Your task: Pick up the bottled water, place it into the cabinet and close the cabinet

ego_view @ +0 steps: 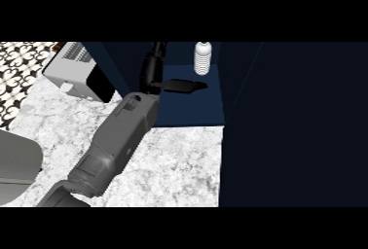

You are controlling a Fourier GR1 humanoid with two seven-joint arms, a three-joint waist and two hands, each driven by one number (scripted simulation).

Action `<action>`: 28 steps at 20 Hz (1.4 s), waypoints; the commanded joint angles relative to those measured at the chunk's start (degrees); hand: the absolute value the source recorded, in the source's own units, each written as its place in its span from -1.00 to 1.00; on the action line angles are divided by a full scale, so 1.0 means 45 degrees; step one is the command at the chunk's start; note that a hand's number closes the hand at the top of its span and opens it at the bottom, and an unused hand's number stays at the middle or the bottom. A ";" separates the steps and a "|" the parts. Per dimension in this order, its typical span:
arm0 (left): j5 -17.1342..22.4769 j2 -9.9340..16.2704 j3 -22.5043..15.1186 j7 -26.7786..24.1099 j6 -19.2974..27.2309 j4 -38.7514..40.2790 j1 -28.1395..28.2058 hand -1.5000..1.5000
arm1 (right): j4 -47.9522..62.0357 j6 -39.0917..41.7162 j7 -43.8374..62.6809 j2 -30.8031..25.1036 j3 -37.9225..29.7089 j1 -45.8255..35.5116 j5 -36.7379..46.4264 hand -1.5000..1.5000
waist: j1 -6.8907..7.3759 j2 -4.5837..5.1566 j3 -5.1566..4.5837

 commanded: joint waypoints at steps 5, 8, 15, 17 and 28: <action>0.1101 0.0576 -0.0128 0.0171 -0.1289 -0.2309 0.2763 -1.00 | -0.0697 -0.0199 0.0364 -0.0183 -0.0166 0.0374 -0.0177 -1.00 | 0.0757 -0.0280 -0.0093; 0.1114 0.0044 -0.1181 0.1159 -0.0852 -0.4393 0.3654 -1.00 | -0.0658 -0.0266 0.0577 -0.0148 -0.0048 0.0330 -0.0234 -1.00 | 0.0892 -0.0336 -0.0085; 0.1734 0.0248 -0.2495 0.2521 -0.0706 -0.8572 0.6506 -1.00 | -0.0279 -0.0228 0.0215 -0.0180 -0.0252 0.0387 -0.0204 -1.00 | 0.1058 -0.0339 -0.0078; 0.1718 0.0862 -0.2770 0.3306 -0.0516 -1.0359 0.7315 -1.00 | -0.0429 -0.0408 0.0366 -0.0010 0.0131 0.0316 0.0020 -1.00 | 0.0964 -0.0303 -0.0081; 0.1029 0.1942 -0.5929 0.5464 0.0448 -1.9080 1.3361 -1.00 | -0.0711 0.0466 -0.0438 -0.1129 0.0723 0.0898 0.1123 -1.00 | 0.0555 -0.0213 -0.0078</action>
